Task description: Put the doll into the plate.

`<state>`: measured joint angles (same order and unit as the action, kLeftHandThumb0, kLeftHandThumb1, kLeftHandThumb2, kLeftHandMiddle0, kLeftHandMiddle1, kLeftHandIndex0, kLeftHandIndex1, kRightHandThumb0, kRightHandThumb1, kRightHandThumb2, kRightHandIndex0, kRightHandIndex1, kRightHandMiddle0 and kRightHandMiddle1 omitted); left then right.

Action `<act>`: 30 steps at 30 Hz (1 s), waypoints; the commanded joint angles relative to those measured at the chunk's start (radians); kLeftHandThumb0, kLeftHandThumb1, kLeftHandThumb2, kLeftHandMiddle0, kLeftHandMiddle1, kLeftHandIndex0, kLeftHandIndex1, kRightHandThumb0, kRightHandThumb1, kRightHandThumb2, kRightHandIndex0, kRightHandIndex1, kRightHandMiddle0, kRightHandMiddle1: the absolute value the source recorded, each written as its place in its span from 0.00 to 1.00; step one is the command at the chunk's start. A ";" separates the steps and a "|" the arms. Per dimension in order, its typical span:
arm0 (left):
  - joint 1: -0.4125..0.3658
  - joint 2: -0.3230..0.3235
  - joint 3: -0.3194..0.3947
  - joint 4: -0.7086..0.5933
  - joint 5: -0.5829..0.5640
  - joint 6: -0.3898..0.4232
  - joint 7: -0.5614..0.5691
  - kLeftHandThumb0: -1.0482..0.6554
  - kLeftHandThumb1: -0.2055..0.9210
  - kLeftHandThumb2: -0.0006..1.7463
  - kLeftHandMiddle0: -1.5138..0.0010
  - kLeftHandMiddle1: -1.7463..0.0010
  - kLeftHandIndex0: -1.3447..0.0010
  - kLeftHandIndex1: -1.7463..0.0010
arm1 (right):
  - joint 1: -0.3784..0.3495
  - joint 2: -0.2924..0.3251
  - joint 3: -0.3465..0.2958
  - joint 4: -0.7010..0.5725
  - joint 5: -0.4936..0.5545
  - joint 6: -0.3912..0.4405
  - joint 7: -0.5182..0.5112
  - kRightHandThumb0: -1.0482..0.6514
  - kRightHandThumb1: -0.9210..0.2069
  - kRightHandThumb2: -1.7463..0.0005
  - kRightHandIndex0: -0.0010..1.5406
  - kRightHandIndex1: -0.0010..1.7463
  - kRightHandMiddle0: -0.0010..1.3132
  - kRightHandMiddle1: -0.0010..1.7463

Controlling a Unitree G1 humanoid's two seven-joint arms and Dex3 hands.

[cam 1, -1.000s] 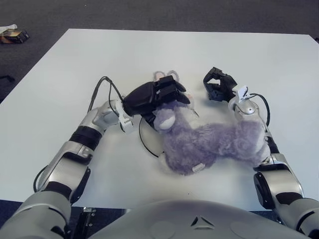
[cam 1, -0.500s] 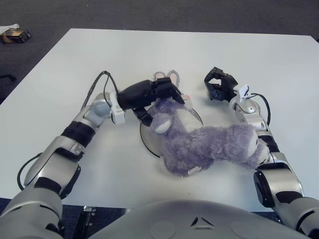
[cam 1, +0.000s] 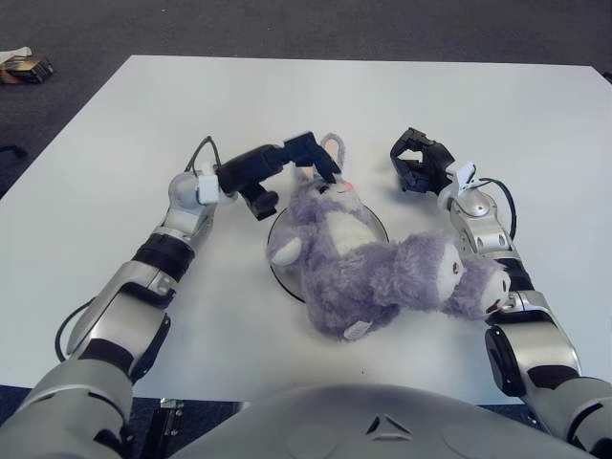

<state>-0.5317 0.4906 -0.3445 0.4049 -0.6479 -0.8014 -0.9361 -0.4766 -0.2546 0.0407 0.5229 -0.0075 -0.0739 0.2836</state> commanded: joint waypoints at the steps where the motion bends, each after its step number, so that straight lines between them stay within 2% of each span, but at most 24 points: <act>1: 0.005 0.036 0.095 -0.090 -0.052 0.131 -0.043 0.14 1.00 0.60 0.67 0.39 0.86 0.26 | 0.071 -0.001 0.011 0.075 -0.014 0.046 0.014 0.40 0.16 0.56 0.56 1.00 0.23 1.00; 3: 0.003 0.044 0.140 -0.042 -0.089 0.241 -0.093 0.14 1.00 0.59 0.67 0.39 0.85 0.25 | 0.071 0.001 0.007 0.079 -0.012 0.040 0.014 0.40 0.16 0.56 0.55 1.00 0.23 1.00; 5: -0.033 0.050 0.185 -0.009 -0.133 0.373 -0.119 0.11 1.00 0.57 0.68 0.40 0.86 0.25 | 0.070 0.004 0.006 0.083 -0.010 0.035 0.015 0.40 0.15 0.56 0.55 1.00 0.23 1.00; 8: -0.054 0.061 0.234 -0.036 -0.173 0.504 -0.132 0.07 1.00 0.56 0.69 0.42 0.90 0.26 | 0.068 0.006 0.005 0.087 -0.011 0.030 0.014 0.40 0.15 0.57 0.56 1.00 0.22 1.00; 11: -0.034 0.072 0.280 -0.089 -0.182 0.576 -0.120 0.03 1.00 0.56 0.69 0.44 0.92 0.27 | 0.068 0.006 0.006 0.085 -0.014 0.028 0.014 0.40 0.15 0.57 0.56 1.00 0.22 1.00; 13: -0.002 0.076 0.320 -0.138 -0.171 0.600 -0.084 0.02 1.00 0.57 0.68 0.43 0.93 0.28 | 0.068 0.006 0.007 0.083 -0.015 0.030 0.016 0.40 0.15 0.57 0.56 1.00 0.22 1.00; 15: 0.026 0.057 0.369 -0.177 -0.120 0.588 0.000 0.01 1.00 0.58 0.67 0.43 0.95 0.29 | 0.071 0.006 0.008 0.079 -0.017 0.030 0.014 0.40 0.15 0.57 0.57 1.00 0.23 1.00; 19: 0.031 0.021 0.423 -0.203 -0.065 0.594 0.084 0.00 1.00 0.60 0.65 0.43 0.99 0.33 | 0.071 0.005 0.008 0.079 -0.017 0.033 0.015 0.40 0.16 0.55 0.58 1.00 0.23 1.00; 23: 0.026 -0.014 0.453 -0.212 -0.026 0.584 0.117 0.00 1.00 0.62 0.64 0.44 1.00 0.35 | 0.069 0.005 0.007 0.081 -0.016 0.032 0.017 0.40 0.17 0.55 0.58 1.00 0.24 1.00; 30: 0.033 -0.042 0.516 -0.215 0.004 0.618 0.177 0.00 1.00 0.66 0.61 0.46 1.00 0.37 | 0.064 0.003 0.010 0.089 -0.018 0.035 0.018 0.39 0.19 0.53 0.58 1.00 0.25 1.00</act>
<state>-0.5111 0.4613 0.1358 0.1961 -0.6589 -0.1997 -0.7942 -0.4780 -0.2559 0.0284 0.5498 -0.0064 -0.1025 0.2818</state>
